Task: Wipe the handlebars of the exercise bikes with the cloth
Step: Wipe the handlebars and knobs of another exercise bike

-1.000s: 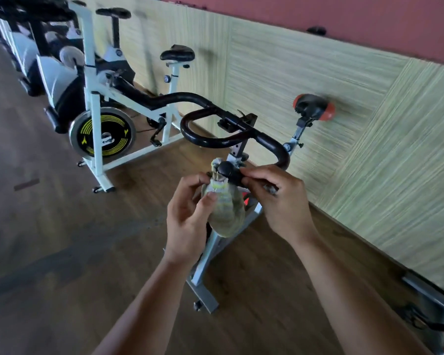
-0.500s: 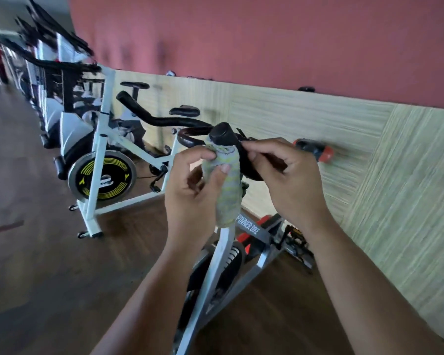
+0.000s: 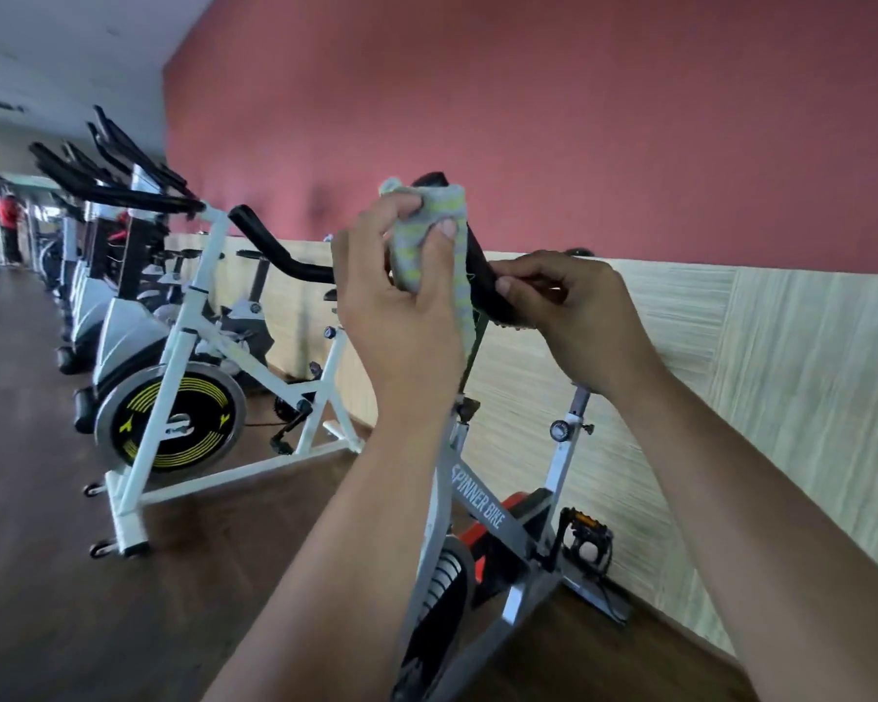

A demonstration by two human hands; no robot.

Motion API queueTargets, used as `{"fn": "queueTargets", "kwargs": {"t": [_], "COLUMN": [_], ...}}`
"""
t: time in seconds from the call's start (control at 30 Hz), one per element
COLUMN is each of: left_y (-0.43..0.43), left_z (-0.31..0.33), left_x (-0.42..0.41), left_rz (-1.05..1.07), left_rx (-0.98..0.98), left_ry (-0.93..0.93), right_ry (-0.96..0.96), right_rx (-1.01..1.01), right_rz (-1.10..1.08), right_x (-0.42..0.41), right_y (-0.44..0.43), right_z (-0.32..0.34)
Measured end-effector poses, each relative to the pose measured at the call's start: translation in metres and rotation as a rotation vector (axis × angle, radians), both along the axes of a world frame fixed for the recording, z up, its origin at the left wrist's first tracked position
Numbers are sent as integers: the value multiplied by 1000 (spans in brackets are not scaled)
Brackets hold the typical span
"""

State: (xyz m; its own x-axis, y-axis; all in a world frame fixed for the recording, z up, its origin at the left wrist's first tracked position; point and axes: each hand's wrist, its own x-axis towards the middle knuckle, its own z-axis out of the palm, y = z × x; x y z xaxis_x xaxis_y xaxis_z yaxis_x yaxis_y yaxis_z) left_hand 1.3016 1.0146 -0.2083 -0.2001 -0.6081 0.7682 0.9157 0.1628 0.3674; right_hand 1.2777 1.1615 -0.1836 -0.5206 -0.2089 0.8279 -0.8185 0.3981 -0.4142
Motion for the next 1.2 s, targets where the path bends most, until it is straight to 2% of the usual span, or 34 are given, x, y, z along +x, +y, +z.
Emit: {"fn": "queueTargets", "kwargs": {"t": [0.1,0.2,0.4,0.6,0.67,0.83,1.03,1.2], "left_y": [13,22,9,14,7,-2,13,19], "left_z": [-17,-36,0,-31,-28,3,-36,-47], "left_x": [0,0,7,-11,-8,5,-10,-17], "left_rz": [109,178,280,470,435,267,46,-117], "left_rx": [-80,-180,-77,-359,-339,-98,-171,-113], "left_ry": [-4,-50,68,87,91,102,0,-12], "right_ry": [58,39,9,7,6,-4,-12,-43], "right_rx": [4,3,13,56,31,-9,76,82], "right_rz": [-28,-8,46,7,4,36,-26,-2], "right_x": [-1,0,-2,-1,0,2,13,15], "right_y": [-2,0,3,7,5,4,5,7], "right_z": [-4,-4,-4,-3,-5,-10,-4,0]}}
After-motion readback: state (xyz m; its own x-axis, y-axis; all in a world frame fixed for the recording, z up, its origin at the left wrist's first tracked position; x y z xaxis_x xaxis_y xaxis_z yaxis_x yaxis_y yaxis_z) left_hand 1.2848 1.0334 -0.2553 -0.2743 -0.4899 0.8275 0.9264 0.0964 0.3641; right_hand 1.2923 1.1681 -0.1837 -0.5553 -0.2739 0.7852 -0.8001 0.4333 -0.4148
